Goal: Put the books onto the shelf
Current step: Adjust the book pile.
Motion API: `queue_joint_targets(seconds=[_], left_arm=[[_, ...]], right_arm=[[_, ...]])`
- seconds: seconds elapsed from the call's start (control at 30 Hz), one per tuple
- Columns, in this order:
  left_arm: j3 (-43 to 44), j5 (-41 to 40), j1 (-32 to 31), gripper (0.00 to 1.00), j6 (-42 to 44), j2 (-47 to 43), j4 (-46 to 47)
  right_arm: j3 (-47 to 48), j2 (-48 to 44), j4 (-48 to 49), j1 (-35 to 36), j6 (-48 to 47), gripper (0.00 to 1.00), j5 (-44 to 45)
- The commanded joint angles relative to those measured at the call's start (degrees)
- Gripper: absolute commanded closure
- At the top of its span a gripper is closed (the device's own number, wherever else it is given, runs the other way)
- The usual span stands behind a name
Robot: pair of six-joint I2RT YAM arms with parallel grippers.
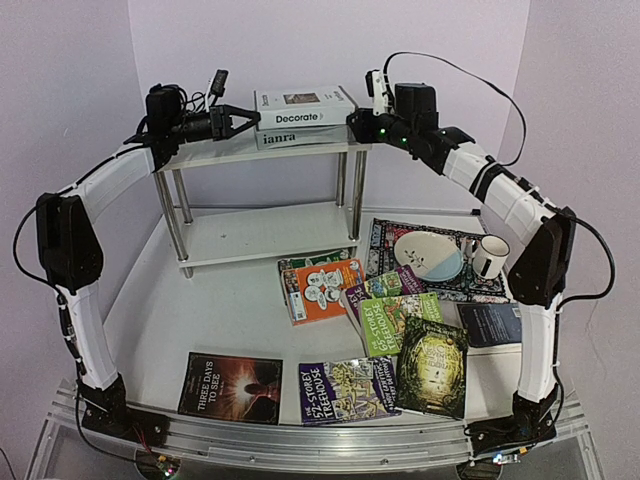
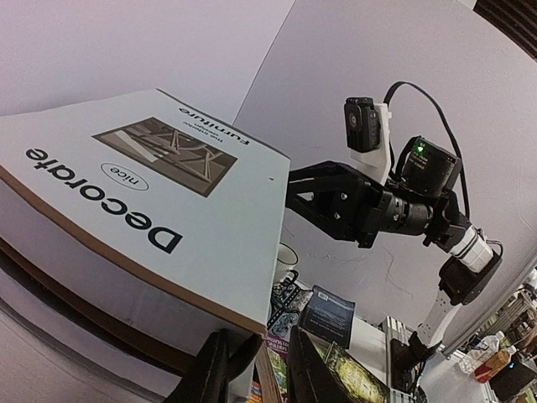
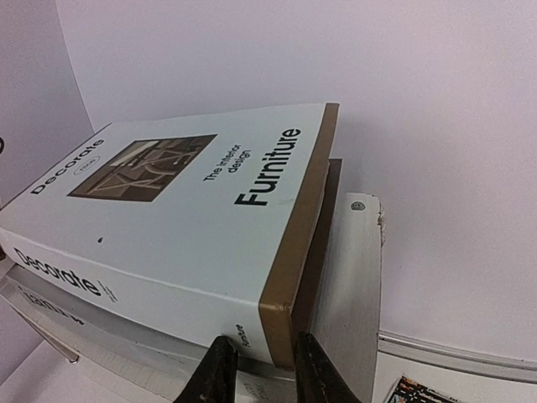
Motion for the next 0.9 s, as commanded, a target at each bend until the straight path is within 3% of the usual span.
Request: queue_joint_targets(seconds=[0.0,0.27,0.33,0.4,0.5,0.57,0.7,0.87], left_arm=[[-0.97,1.58,-0.81,0.75,0.74,-4.75,2.40],[-1.37,0.49,-0.86,0.72,1.11,-5.99,2.29],[-1.46,-0.36,-0.86,0.60,1.17,-6.37,2.10],[-1.73,-2.64,-0.84,0.44,1.65,-7.16,1.34],[-1.82,-6.63,-0.79,0.33,4.05,-8.65,-1.41],[-1.82,-9.02,-0.79,0.27,5.58,-9.71,-3.27],[-3.60,-15.08,-0.65,0.23,7.35,-13.08,-6.53],[-12.76,-21.73,-0.63,0.20,7.89,-21.07,-7.05]], right_arm=[[2.33,0.29,3.20,0.12,0.89,0.74,-0.44],[1.15,-1.03,3.58,0.12,1.06,0.71,-2.31],[0.66,-1.52,3.66,0.13,0.92,0.64,-2.29],[0.12,-2.13,3.68,0.12,0.56,0.52,-1.88],[-0.75,-3.18,3.71,0.16,0.30,0.32,-0.93],[-1.79,-4.34,3.67,0.12,0.21,0.24,-0.91],[-5.48,-7.81,3.67,0.12,0.52,0.13,-0.91],[-14.40,-14.95,3.63,0.12,1.06,0.09,-0.91]])
